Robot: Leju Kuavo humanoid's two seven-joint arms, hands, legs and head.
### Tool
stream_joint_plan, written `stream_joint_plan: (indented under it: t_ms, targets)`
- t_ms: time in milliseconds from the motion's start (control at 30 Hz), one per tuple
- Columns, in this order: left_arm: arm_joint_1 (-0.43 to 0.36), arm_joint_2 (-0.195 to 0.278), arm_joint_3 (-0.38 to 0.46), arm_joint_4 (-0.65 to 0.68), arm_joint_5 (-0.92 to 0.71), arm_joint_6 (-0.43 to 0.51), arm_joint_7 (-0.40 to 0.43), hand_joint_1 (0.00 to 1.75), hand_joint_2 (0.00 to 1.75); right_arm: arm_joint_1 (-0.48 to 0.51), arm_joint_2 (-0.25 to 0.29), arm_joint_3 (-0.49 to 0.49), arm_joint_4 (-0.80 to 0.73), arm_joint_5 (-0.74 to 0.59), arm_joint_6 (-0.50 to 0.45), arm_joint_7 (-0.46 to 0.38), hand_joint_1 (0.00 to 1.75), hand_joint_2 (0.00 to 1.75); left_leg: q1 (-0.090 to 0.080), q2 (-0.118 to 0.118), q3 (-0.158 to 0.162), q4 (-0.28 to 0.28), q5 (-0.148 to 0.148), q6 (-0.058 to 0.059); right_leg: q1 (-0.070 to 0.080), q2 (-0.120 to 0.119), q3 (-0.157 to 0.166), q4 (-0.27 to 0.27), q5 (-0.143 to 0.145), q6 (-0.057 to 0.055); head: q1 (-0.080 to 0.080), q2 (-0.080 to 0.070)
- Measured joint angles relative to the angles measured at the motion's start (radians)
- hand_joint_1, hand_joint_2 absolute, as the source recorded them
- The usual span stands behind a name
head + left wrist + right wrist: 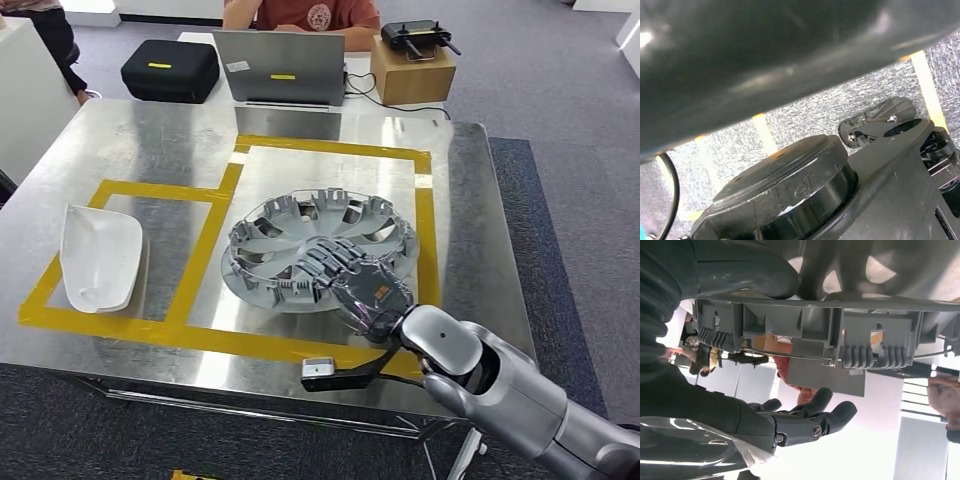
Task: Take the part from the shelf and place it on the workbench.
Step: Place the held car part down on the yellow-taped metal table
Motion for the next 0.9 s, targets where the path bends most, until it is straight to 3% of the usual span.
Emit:
stream_joint_plan:
  t_ms: [400, 667, 900]
  targets:
    - [0.001, -0.002, 0.000, 0.000, 0.000, 0.000, 0.000, 0.00, 0.00, 0.025, 0.016, -0.011, -0.012, 0.059, -0.051, 0.010, 0.00, 1.75, 0.000, 0.000, 0.000, 0.000, 0.000, 0.000, 0.000, 0.000, 0.000, 0.000, 0.000, 0.000, 0.000, 0.000]
    - [0.006, -0.006, 0.004, 0.000, 0.004, 0.006, -0.002, 0.00, 0.00, 0.111, 0.082, -0.064, -0.071, 0.390, -0.348, 0.039, 0.00, 1.75, 0.000, 0.000, 0.000, 0.000, 0.000, 0.000, 0.000, 0.000, -0.001, 0.000, 0.000, 0.000, 0.000, 0.000]
    - [0.006, -0.011, 0.006, 0.000, -0.001, 0.009, -0.002, 0.00, 0.00, 0.145, 0.107, -0.126, -0.117, 0.527, -0.511, 0.034, 0.00, 1.75, 0.000, 0.000, 0.000, 0.000, 0.001, 0.000, 0.000, 0.000, -0.001, 0.000, 0.000, 0.000, 0.000, 0.000]
